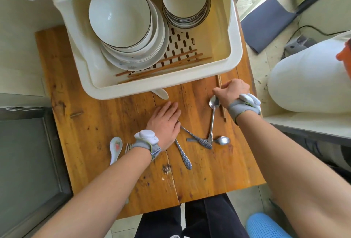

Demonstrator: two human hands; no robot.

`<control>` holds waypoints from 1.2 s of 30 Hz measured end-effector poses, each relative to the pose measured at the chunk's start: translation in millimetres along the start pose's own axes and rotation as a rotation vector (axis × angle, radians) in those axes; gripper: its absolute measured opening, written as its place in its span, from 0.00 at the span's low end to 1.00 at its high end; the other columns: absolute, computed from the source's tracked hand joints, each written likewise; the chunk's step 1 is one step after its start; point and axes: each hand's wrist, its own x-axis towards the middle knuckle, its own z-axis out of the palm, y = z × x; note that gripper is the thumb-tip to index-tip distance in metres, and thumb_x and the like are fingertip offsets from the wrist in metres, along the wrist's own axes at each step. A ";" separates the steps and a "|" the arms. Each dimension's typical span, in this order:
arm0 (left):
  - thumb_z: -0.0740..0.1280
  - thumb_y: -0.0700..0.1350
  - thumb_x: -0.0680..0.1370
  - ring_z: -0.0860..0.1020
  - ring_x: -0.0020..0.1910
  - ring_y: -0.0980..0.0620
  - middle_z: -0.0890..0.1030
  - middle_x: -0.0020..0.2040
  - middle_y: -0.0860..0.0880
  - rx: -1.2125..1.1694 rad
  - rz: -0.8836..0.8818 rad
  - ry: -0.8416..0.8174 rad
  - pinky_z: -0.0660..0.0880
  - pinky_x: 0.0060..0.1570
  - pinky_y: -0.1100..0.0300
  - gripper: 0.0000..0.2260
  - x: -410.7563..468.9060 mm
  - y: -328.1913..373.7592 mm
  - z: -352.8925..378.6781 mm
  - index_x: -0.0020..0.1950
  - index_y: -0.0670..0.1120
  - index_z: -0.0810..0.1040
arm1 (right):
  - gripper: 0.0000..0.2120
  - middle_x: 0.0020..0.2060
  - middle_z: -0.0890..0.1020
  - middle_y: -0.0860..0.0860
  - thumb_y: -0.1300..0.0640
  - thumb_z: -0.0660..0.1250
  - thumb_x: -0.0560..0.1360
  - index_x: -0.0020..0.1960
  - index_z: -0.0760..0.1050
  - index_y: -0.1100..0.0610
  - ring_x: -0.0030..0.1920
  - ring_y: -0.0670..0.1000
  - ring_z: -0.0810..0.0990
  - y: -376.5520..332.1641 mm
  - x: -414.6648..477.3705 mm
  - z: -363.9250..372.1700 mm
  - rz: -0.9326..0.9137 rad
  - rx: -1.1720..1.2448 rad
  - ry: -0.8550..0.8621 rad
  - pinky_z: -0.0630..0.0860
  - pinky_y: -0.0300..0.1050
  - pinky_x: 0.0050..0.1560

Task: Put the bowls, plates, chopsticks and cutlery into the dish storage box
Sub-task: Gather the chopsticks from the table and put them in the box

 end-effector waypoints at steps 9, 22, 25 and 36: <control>0.52 0.53 0.82 0.50 0.78 0.52 0.57 0.79 0.53 -0.078 -0.039 -0.090 0.52 0.75 0.52 0.22 3.6 2.4 -12.0 0.75 0.50 0.65 | 0.24 0.57 0.73 0.56 0.45 0.71 0.72 0.61 0.70 0.58 0.48 0.55 0.74 8.7 -6.5 3.4 -0.023 0.018 0.115 0.69 0.47 0.48; 0.55 0.53 0.82 0.54 0.78 0.54 0.61 0.78 0.55 -0.147 -0.064 -0.036 0.57 0.74 0.53 0.20 5.1 2.0 -11.0 0.73 0.50 0.69 | 0.12 0.34 0.78 0.52 0.48 0.73 0.70 0.37 0.78 0.57 0.31 0.51 0.73 6.0 5.5 8.9 0.014 -0.025 -0.021 0.67 0.40 0.30; 0.56 0.53 0.82 0.53 0.78 0.53 0.59 0.78 0.54 -0.153 -0.048 -0.061 0.56 0.74 0.53 0.21 3.9 0.5 -13.7 0.73 0.49 0.68 | 0.12 0.32 0.77 0.52 0.49 0.74 0.69 0.36 0.79 0.58 0.29 0.50 0.72 4.8 1.7 2.9 0.034 -0.008 -0.021 0.69 0.40 0.32; 0.64 0.46 0.76 0.76 0.56 0.46 0.78 0.56 0.46 -0.106 0.037 0.509 0.73 0.53 0.51 0.12 -34.2 6.3 -77.3 0.57 0.44 0.80 | 0.17 0.46 0.82 0.51 0.49 0.71 0.73 0.58 0.79 0.56 0.48 0.51 0.78 18.6 -69.2 -44.7 0.007 0.264 0.233 0.72 0.43 0.53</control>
